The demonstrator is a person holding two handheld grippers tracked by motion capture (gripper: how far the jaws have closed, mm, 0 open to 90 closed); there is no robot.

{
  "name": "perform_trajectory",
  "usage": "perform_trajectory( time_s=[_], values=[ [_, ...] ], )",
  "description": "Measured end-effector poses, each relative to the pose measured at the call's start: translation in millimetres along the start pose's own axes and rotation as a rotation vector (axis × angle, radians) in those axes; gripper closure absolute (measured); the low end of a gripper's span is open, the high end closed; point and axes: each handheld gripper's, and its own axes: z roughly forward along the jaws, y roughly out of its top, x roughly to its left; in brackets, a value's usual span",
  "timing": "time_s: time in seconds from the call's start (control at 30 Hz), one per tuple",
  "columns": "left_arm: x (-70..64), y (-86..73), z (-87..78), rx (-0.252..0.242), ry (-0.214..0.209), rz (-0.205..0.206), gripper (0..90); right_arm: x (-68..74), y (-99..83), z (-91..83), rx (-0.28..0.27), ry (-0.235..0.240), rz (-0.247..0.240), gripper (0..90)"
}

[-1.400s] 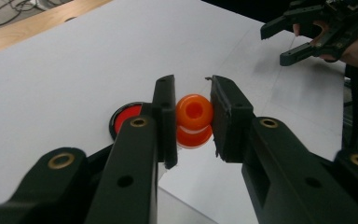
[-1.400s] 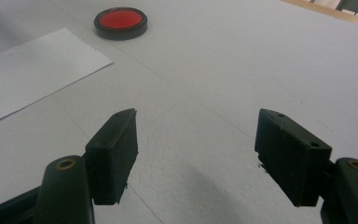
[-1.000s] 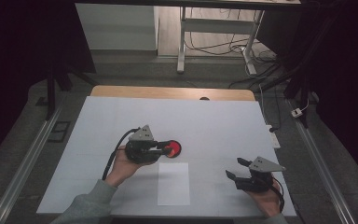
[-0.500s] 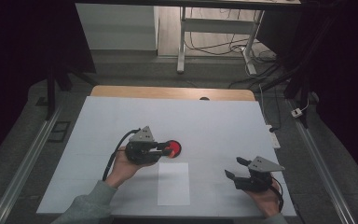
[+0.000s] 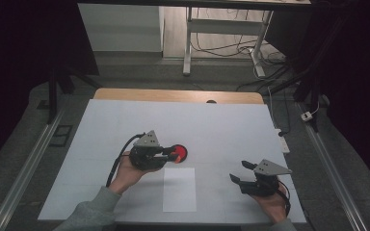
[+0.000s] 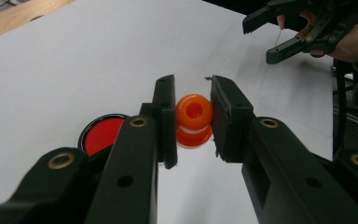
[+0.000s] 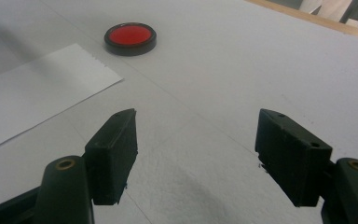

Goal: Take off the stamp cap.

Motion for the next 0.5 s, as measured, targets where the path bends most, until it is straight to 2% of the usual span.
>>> perform_trajectory(
  time_s=[0.33, 0.5],
  values=[
    [-1.5, -0.7, 2.7, 0.007, -0.005, 0.000, 72.2, 4.3, 5.7, 5.3, -0.006, 0.023, 0.003, 29.7],
    [-2.0, -1.6, 4.9, 0.013, -0.010, -0.001, 72.2, 8.5, 10.9, 12.6, 0.000, 0.051, 0.006, 29.5]
  ],
)
